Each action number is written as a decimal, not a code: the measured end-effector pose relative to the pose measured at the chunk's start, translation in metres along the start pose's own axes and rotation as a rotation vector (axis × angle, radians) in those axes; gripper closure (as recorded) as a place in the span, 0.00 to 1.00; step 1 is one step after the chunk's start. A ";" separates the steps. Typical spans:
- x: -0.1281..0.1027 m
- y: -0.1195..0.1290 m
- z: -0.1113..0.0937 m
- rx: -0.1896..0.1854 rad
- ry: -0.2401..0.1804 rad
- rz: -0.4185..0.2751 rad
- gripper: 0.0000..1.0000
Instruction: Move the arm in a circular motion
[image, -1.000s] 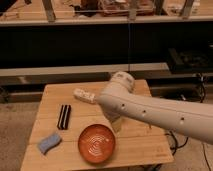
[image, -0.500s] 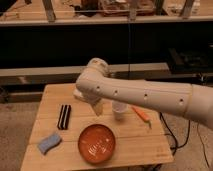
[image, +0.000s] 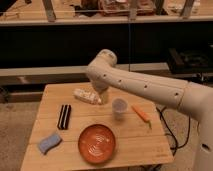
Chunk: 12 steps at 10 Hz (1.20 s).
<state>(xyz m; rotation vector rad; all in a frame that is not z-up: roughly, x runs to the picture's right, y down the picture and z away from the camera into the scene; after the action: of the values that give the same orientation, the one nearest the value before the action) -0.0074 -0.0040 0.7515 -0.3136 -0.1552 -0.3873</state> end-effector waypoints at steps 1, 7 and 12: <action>0.027 0.006 0.000 -0.001 0.014 0.045 0.20; 0.148 0.057 -0.006 -0.017 0.031 0.207 0.20; 0.134 0.066 -0.008 -0.031 0.018 0.159 0.20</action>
<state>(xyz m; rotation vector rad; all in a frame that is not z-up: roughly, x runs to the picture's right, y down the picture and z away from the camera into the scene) 0.1419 0.0050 0.7536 -0.3508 -0.1057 -0.2355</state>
